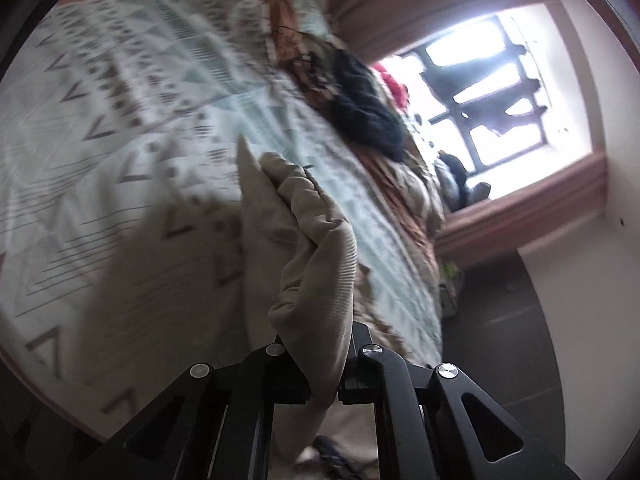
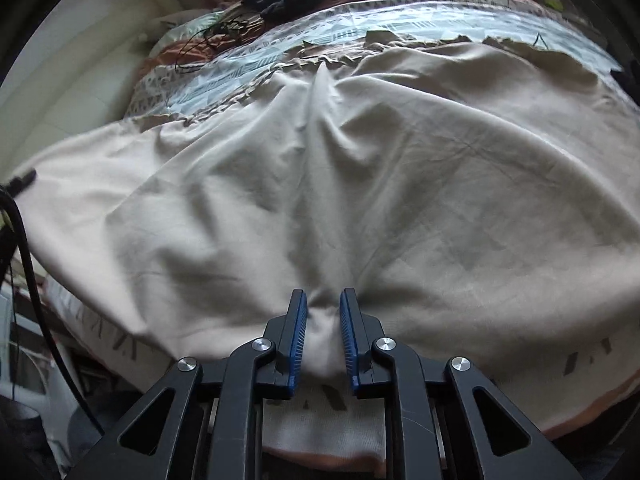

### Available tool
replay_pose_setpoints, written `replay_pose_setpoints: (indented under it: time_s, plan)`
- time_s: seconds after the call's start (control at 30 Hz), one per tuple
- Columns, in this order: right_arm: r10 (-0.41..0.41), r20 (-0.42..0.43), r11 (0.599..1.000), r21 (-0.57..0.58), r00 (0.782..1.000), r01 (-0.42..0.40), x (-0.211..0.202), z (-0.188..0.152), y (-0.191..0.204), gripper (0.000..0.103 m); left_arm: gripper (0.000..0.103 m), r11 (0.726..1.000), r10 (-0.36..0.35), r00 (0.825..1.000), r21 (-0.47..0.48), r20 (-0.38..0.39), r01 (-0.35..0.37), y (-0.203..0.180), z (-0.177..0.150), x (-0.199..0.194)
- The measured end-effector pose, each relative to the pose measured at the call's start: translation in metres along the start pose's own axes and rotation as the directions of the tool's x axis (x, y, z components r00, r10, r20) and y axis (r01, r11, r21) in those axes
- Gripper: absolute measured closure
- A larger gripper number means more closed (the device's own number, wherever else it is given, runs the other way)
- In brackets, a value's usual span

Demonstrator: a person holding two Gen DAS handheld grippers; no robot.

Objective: Fold large clothes
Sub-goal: 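Lift the folded jacket bundle with the left tool and carry it off the bed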

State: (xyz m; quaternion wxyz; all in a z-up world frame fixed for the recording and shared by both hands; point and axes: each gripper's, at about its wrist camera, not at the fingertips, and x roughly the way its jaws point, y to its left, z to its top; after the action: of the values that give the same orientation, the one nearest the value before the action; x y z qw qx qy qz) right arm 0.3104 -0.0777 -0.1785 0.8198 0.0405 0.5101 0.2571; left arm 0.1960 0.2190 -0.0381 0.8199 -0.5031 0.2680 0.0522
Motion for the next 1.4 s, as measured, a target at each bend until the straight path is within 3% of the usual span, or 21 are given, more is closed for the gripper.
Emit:
replay_pose_setpoints:
  time_s: [0.17,0.3,0.47,0.7,0.93,1.2,1.4]
  plan:
    - [0.054,-0.002,0.998,0.022,0.999,-0.054,-0.004,0.004,-0.006,0.086,0.096,0.997,-0.065,0.998,0.035,-0.027,0.066,-0.045,0.001,0.007]
    - [0.066,0.034,0.997,0.037,0.997,-0.068,-0.012,0.011,-0.017,0.086,0.096,0.989,-0.144,0.986,0.019,-0.083,0.146,-0.081,0.000,0.023]
    - [0.074,0.107,0.994,0.076,0.992,-0.082,-0.034,0.023,-0.034,0.086,0.096,0.981,-0.192,0.973,0.016,-0.126,0.195,-0.119,-0.001,0.045]
    - [0.095,0.181,0.976,0.177,0.979,-0.127,-0.064,0.031,-0.082,0.086,0.096,0.974,-0.200,0.961,0.071,-0.190,0.216,-0.175,-0.022,0.090]
    - [0.008,0.244,0.955,0.285,0.970,-0.079,-0.096,0.033,-0.142,0.085,0.096,0.964,-0.200,0.941,0.116,-0.275,0.239,-0.219,-0.058,0.140]
    - [-0.039,0.276,0.898,0.431,0.960,-0.088,-0.120,0.027,-0.211,0.084,0.096,0.959,-0.159,0.903,0.156,-0.400,0.238,-0.255,-0.114,0.214]
    - [-0.027,0.310,0.851,0.507,0.950,-0.141,-0.133,0.019,-0.244,0.084,0.096,0.958,-0.100,0.858,0.183,-0.505,0.220,-0.266,-0.170,0.264]
